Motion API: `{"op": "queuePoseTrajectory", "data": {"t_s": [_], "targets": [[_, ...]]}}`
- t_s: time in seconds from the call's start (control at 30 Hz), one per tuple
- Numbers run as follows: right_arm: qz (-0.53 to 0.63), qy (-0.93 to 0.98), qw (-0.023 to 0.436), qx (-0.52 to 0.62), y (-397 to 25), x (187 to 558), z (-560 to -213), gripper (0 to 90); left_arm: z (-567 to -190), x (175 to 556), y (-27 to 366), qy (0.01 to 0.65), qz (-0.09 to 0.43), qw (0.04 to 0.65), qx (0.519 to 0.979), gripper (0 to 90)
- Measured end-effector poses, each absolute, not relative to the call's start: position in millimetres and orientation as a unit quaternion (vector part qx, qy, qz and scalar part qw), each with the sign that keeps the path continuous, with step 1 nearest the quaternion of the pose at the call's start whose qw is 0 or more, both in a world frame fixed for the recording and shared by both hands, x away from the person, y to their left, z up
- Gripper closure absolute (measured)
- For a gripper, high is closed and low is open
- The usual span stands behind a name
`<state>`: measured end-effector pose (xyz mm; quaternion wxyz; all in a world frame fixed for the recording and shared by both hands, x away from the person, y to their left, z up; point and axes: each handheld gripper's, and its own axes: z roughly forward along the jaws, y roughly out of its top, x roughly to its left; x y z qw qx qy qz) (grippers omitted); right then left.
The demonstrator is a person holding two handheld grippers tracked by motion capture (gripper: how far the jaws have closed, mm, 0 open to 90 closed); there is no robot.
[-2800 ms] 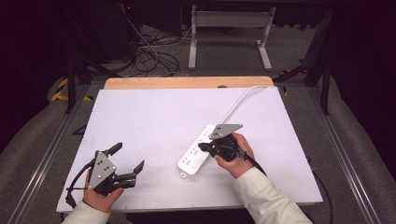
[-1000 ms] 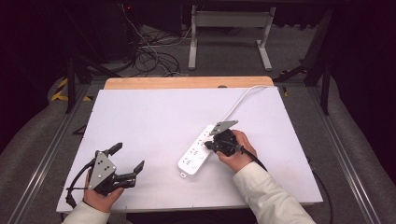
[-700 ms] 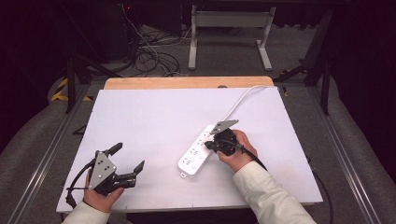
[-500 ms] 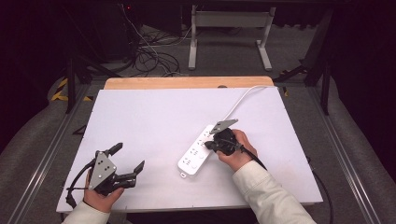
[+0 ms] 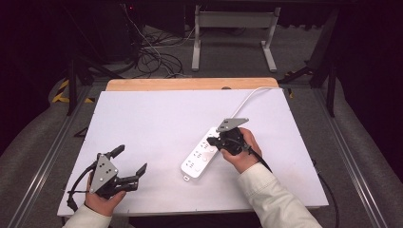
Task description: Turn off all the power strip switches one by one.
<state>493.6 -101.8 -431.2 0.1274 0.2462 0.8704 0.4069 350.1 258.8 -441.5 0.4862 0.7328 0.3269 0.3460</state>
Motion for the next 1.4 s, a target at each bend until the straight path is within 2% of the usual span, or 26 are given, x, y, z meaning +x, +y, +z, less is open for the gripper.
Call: {"op": "queuePoseTrajectory", "data": {"t_s": [0.47,1.4], "targets": [[0.378,0.875,0.149,0.261,-114,510,-432,90.0,-442,350,259,0.326,0.347,0.485,0.733,11.1],[0.351,0.886,0.132,0.273,-118,527,-447,90.0,-442,351,259,0.326,0.347,0.485,0.733,11.1]]}}
